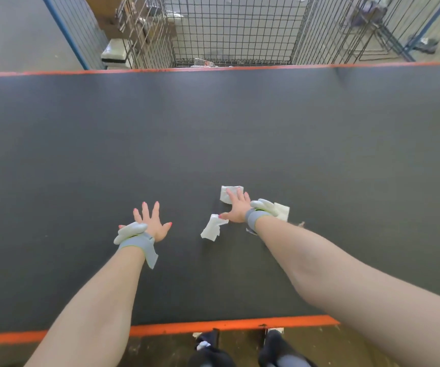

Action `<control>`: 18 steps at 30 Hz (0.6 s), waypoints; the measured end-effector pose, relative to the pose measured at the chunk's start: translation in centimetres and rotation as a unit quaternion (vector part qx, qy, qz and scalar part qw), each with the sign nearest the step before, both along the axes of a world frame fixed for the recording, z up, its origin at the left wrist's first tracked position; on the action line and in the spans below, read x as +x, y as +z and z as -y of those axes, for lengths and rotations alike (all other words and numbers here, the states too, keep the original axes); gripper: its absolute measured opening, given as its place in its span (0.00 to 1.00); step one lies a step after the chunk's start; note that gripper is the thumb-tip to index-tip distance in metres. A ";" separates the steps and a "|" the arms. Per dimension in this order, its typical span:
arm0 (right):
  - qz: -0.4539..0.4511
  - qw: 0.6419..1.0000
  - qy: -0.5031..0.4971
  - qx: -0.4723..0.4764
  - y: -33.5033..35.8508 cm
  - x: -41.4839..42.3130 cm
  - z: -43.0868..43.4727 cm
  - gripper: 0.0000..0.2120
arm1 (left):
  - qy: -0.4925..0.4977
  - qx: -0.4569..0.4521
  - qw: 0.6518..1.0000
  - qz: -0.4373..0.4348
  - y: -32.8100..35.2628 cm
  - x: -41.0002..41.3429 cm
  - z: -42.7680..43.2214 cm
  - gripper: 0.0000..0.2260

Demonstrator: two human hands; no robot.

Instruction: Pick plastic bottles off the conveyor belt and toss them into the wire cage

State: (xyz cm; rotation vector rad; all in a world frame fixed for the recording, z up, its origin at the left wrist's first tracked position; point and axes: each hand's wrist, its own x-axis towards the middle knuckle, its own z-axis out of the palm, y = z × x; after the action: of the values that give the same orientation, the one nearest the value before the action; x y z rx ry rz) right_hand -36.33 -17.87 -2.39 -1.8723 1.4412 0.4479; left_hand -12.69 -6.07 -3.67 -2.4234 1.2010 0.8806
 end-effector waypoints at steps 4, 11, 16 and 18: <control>-0.012 0.999 0.043 0.021 -0.8 1.0 -1.3 0.50 | 0.027 -0.009 1.000 -0.006 -0.4 0.4 -1.0 0.39; -0.155 0.987 0.031 -0.008 -2.5 -2.6 -1.2 0.43 | 0.018 0.022 0.999 0.033 -1.1 1.1 -3.8 0.37; 0.033 0.975 -0.188 -0.110 -0.8 -2.5 0.8 0.28 | 0.013 -0.041 0.999 0.019 0.0 0.2 -2.3 0.33; 0.054 0.977 -0.156 -0.133 -0.1 -1.1 0.8 0.29 | 0.008 -0.064 0.998 0.015 0.6 0.1 -1.7 0.33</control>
State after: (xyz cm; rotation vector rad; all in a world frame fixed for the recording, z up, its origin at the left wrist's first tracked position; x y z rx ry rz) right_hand -37.45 -18.69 -2.48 -1.7940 1.7496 -0.0014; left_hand -12.56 -4.41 -3.10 -2.5401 1.2640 0.7930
